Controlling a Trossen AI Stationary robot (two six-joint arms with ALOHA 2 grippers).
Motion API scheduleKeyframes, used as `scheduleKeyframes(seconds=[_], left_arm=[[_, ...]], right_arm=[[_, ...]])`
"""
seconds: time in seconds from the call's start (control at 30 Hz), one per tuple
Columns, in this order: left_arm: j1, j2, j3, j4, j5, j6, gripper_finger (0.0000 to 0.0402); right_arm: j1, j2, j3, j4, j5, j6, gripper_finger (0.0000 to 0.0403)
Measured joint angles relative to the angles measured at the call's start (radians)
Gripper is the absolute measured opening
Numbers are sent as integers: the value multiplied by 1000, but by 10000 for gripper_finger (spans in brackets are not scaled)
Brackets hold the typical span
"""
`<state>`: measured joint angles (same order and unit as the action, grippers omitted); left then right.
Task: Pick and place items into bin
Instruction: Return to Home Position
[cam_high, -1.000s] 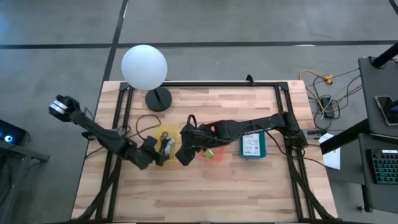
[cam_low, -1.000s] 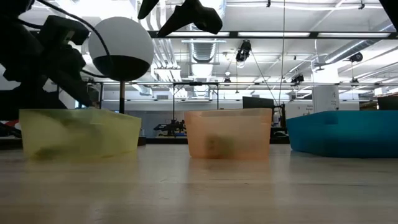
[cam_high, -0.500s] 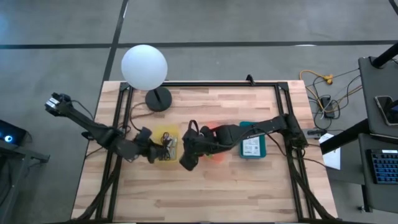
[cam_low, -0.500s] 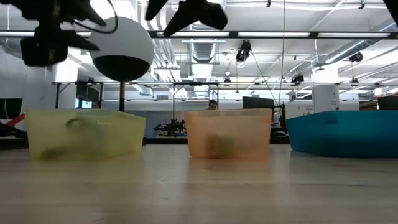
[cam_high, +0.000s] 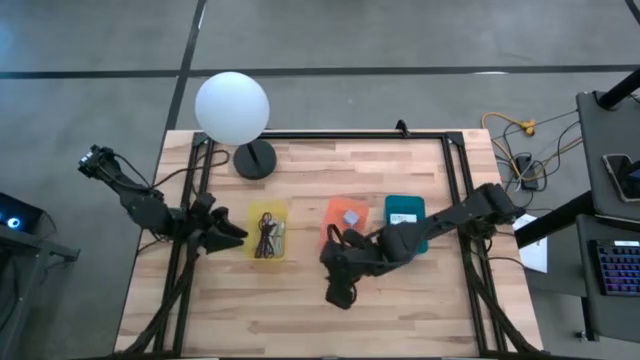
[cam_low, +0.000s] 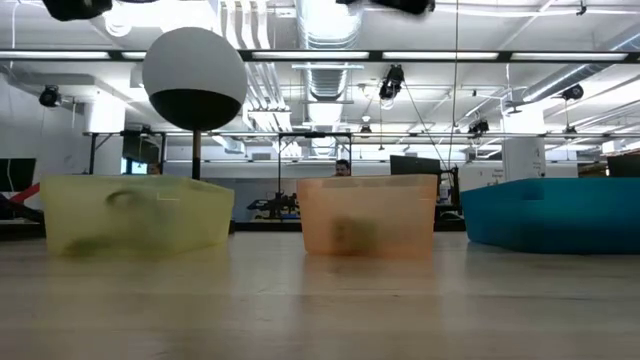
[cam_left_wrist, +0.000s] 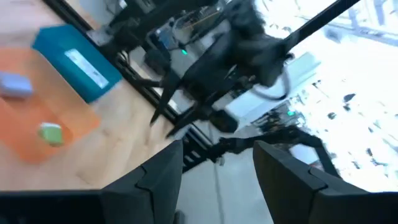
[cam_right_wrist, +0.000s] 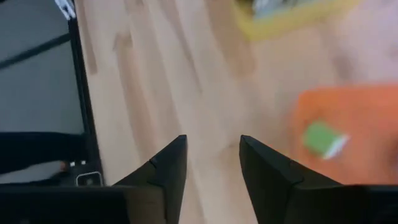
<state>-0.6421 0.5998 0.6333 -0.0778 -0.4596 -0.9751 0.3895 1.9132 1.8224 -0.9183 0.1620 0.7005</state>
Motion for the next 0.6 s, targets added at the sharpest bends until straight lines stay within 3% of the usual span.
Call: scheduleKeyframes(seconds=[0.13,0.27,0.3,0.4,0.5,0.6], left_arm=[[0,84,-11,95,-12,70,180],[25,211,-53,571,61,319,180],[53,238,-63,651,111,379,180],[238,247,-81,668,231,410,180],[427,216,-90,679,477,426,180],[536,180,-90,677,655,489,180]], right_arm=[[34,-95,-309,359,-105,153,112],[32,-233,-481,583,-110,198,103],[9,-271,-505,571,-92,162,103],[-97,-399,-553,468,-50,57,102],[-204,-557,-571,352,-42,17,102],[-277,-699,-585,174,-20,123,101]])
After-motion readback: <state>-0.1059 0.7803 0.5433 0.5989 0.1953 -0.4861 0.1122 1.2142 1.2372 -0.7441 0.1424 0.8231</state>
